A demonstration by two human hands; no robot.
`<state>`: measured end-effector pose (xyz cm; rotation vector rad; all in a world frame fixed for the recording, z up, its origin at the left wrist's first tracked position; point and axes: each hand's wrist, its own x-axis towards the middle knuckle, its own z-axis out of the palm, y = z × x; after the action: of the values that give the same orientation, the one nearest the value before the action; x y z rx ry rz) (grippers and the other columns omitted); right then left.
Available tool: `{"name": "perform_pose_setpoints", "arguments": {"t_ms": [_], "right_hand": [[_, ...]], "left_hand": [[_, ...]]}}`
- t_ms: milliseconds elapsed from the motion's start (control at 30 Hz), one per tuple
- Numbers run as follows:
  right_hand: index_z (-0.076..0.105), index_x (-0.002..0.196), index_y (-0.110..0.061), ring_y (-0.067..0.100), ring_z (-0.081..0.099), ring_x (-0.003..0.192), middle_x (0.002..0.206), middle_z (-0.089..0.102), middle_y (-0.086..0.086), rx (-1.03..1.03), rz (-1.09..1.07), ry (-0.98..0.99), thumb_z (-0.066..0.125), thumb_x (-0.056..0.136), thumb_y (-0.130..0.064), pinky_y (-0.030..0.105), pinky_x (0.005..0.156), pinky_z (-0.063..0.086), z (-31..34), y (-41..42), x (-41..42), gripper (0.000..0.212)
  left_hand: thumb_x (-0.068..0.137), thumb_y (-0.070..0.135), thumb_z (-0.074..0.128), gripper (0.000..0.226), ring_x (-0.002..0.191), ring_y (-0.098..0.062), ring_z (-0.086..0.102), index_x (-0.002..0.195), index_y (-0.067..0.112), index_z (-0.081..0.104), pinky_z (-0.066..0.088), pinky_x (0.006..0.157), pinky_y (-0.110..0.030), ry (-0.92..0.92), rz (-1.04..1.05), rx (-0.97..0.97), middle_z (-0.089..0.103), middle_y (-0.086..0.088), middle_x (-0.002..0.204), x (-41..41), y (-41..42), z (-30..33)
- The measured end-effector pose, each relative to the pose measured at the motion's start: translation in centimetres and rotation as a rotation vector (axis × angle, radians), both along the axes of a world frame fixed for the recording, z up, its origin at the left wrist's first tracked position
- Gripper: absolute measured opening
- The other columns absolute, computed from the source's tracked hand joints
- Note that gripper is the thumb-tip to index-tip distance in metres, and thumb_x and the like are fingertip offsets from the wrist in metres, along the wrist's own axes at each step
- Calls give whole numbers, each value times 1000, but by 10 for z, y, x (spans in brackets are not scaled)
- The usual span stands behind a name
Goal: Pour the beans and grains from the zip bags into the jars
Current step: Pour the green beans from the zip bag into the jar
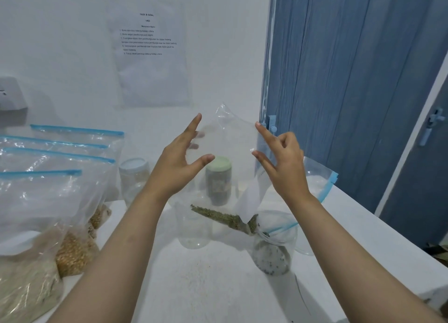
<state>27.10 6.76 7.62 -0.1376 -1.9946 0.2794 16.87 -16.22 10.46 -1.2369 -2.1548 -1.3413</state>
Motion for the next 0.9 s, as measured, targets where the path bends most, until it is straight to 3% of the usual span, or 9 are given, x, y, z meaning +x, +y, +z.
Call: {"name": "perform_pose_setpoints", "arguments": {"t_ms": [67, 267, 667, 900], "right_hand": [[24, 149, -49, 15, 43, 86, 98, 38, -1, -19, -8, 0, 53, 96, -46, 42, 79, 52, -1, 1, -1, 61], [26, 147, -49, 14, 43, 88, 101, 37, -3, -33, -13, -11, 51, 95, -49, 41, 80, 53, -2, 2, -3, 58], [38, 149, -38, 14, 40, 84, 96, 35, -1, -56, -36, 74, 50, 96, -48, 45, 79, 50, 14, 14, 0, 56], [32, 150, -42, 16, 43, 87, 98, 35, -3, -80, -58, 97, 48, 96, -51, 48, 80, 52, 16, 24, 0, 58]], "left_hand": [[83, 52, 67, 88, 112, -2, 57, 151, 55, 12, 44, 95, -24, -6, 17, -18, 51, 16, 137, 0, -2, -10], [93, 24, 68, 81, 101, -4, 58, 149, 55, 18, 51, 91, -28, 65, 45, -23, 52, 15, 127, -7, -4, -24], [96, 23, 64, 73, 99, -2, 57, 149, 52, 23, 43, 86, -10, 150, 33, -1, 56, 15, 125, -16, 11, 10], [97, 22, 62, 69, 100, -3, 57, 150, 52, 27, 39, 90, -11, 174, 11, -11, 56, 19, 125, -17, 20, 25]]}}
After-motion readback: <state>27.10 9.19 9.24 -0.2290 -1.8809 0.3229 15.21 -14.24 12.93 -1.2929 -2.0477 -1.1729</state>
